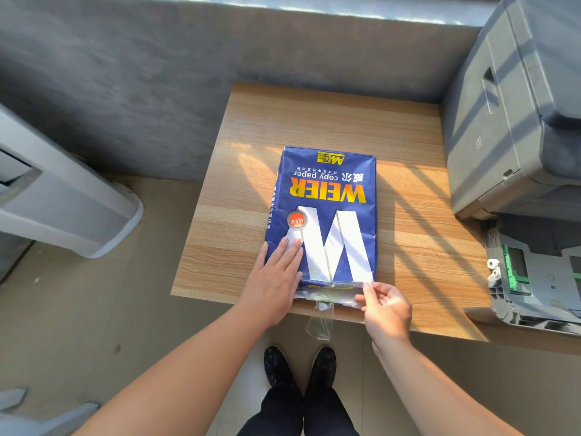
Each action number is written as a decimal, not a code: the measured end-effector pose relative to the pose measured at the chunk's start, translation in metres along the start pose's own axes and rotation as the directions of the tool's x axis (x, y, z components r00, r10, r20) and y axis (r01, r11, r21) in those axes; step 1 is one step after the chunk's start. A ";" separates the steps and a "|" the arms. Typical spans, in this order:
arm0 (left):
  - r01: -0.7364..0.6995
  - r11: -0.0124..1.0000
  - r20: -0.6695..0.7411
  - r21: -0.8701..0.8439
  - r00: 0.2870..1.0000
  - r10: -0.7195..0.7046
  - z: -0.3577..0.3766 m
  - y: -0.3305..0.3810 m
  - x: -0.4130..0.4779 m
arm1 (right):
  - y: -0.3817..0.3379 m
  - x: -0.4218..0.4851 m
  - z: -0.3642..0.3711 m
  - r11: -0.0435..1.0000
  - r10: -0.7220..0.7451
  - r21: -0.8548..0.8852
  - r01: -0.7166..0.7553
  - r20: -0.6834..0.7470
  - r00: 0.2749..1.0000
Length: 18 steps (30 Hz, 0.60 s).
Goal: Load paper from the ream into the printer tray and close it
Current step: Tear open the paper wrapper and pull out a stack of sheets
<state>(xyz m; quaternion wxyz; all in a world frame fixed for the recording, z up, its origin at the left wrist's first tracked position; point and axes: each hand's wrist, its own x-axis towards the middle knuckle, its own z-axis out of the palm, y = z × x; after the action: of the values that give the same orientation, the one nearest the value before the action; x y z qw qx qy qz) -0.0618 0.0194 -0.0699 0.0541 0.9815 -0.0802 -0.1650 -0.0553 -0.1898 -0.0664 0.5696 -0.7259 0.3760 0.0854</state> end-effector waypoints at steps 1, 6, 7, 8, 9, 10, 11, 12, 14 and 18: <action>0.002 1.000 0.000 -0.005 1.000 -0.002 0.000 0.000 0.000 | 0.000 0.000 -0.002 0.999 0.005 0.031 -0.006 0.028 1.000; -0.003 1.000 0.010 -0.022 1.000 0.003 -0.003 -0.002 0.000 | -0.001 -0.002 -0.014 0.990 0.055 0.118 -0.070 0.130 0.990; -0.003 1.000 0.012 -0.019 1.000 0.003 -0.004 -0.002 0.000 | -0.002 -0.003 -0.016 0.983 0.067 0.163 -0.090 0.142 0.988; -0.005 1.000 0.013 -0.012 1.000 0.005 -0.004 -0.002 0.000 | -0.003 -0.004 -0.018 0.974 0.075 0.199 -0.105 0.152 0.986; -0.008 1.000 0.015 -0.004 1.000 0.008 -0.004 -0.002 0.000 | -0.004 -0.004 -0.019 0.970 0.079 0.216 -0.112 0.158 0.984; -0.011 1.000 0.017 0.003 1.000 0.011 -0.005 -0.003 0.000 | -0.005 -0.005 -0.021 0.971 0.078 0.212 -0.113 0.164 0.983; -0.011 1.000 0.017 0.005 1.000 0.011 -0.004 -0.003 0.000 | -0.005 -0.006 -0.022 0.974 0.077 0.196 -0.111 0.171 0.982; -0.011 1.000 0.018 0.001 1.000 0.011 -0.004 -0.004 0.000 | -0.006 -0.007 -0.023 0.978 0.075 0.180 -0.107 0.176 0.982; -0.012 1.000 0.017 -0.007 1.000 0.013 -0.003 -0.005 0.001 | -0.007 -0.008 -0.025 0.983 0.073 0.154 -0.100 0.170 0.983; -0.016 1.000 0.030 -0.013 0.999 0.016 0.000 -0.006 0.002 | -0.012 -0.013 -0.023 0.947 0.113 0.276 -0.163 0.187 0.976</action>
<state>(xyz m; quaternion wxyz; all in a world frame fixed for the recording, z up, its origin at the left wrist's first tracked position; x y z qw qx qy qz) -0.0595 0.0254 -0.0712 0.0602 0.9780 -0.0877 -0.1795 -0.0637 -0.2038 -0.0429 0.6919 -0.5967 0.3850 0.1304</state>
